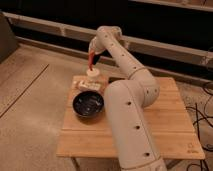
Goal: Place the pepper in the ceramic cup
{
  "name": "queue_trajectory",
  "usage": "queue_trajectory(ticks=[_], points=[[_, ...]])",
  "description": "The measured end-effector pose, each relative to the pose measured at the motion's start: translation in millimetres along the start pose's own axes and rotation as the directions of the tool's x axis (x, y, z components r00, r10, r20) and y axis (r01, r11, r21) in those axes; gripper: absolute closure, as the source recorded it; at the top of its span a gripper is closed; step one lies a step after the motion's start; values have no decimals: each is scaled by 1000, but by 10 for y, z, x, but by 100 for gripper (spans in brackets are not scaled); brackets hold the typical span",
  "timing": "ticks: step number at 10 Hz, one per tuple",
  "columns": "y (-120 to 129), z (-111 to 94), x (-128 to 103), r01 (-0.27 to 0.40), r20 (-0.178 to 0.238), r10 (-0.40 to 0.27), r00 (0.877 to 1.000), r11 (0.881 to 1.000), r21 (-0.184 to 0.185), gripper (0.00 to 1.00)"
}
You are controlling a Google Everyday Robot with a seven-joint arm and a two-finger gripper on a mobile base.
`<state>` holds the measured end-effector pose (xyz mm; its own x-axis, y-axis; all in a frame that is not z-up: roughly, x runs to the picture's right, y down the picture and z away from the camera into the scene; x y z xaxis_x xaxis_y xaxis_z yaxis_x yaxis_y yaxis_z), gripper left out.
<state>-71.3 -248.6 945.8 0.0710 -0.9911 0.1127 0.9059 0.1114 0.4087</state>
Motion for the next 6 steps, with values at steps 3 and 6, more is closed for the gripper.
queue_trajectory(ticks=[3,6], points=[[33,-13,19,-3,0,3,1000,1000,-1,30],[42,-29,-2,-13,14,13,1000,1000,3,30]])
